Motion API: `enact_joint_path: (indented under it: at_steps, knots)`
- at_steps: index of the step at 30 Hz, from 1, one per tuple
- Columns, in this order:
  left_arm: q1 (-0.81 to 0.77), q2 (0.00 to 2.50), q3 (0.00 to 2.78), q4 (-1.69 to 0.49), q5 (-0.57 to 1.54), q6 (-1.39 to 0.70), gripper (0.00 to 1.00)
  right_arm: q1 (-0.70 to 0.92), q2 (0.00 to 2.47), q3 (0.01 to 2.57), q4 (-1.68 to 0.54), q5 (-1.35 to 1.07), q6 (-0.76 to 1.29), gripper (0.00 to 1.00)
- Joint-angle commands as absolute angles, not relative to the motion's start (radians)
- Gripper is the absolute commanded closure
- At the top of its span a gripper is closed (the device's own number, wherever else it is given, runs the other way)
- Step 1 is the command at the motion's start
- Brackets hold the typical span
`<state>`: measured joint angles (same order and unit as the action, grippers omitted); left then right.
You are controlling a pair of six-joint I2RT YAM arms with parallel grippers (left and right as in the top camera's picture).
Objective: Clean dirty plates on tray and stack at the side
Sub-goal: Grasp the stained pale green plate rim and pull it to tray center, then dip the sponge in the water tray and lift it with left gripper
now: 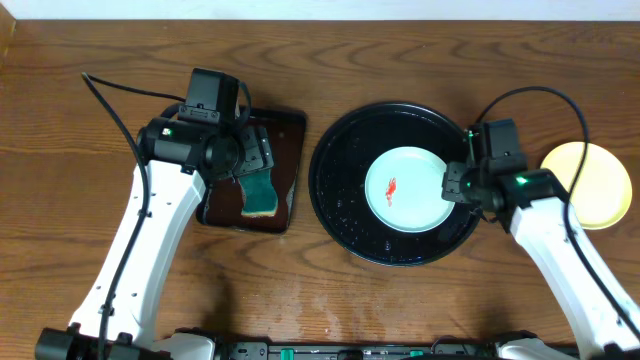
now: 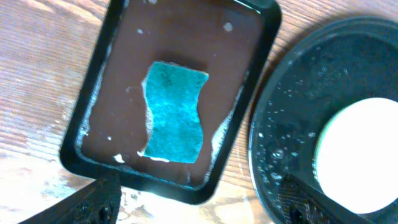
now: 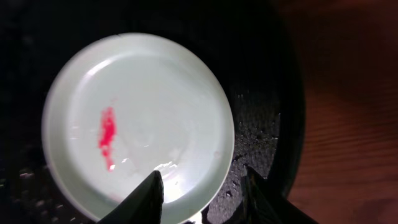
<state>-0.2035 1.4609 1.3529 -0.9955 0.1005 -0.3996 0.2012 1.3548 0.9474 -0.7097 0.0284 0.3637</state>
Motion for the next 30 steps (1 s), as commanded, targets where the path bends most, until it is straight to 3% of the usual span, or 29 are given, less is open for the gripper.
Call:
enact_joint_path:
  at_steps: [1,12,13,15,16,18,19,24,27,30]
  knots:
    - [-0.199,1.514,1.32,-0.997,0.039,-0.404,0.24,0.211,1.284,0.946,-0.716,0.017,0.336,0.6]
    - [-0.2,1.826,1.208,-0.822,0.057,-0.403,0.32,0.211,1.232,0.946,-0.735,-0.035,0.336,0.6]
    - [-0.2,1.852,1.208,-0.794,0.056,-0.4,0.36,0.211,1.232,0.946,-0.735,-0.035,0.336,0.6]
    - [-0.199,1.895,1.208,-0.75,0.057,-0.4,0.57,0.211,1.232,0.946,-0.736,-0.035,0.336,0.6]
    - [-0.199,1.91,1.208,-0.733,0.056,-0.4,0.62,0.211,1.232,0.946,-0.737,-0.035,0.336,0.6]
    - [-0.199,1.931,1.208,-0.712,0.056,-0.4,0.87,0.211,1.232,0.946,-0.738,-0.035,0.336,0.6]
    - [-0.199,1.935,1.208,-0.708,0.056,-0.4,0.92,0.211,1.232,0.946,-0.739,-0.036,0.336,0.6]
    - [-0.199,1.905,1.222,-0.738,0.056,-0.4,0.92,0.211,1.232,0.946,-0.745,-0.035,0.336,0.61]
    - [-0.199,1.863,1.241,-0.796,0.06,-0.4,0.45,0.211,1.232,0.946,-0.745,-0.035,0.336,0.61]
    - [-0.2,1.827,1.24,-0.844,0.072,-0.401,0.37,0.211,1.232,0.946,-0.745,-0.035,0.336,0.61]
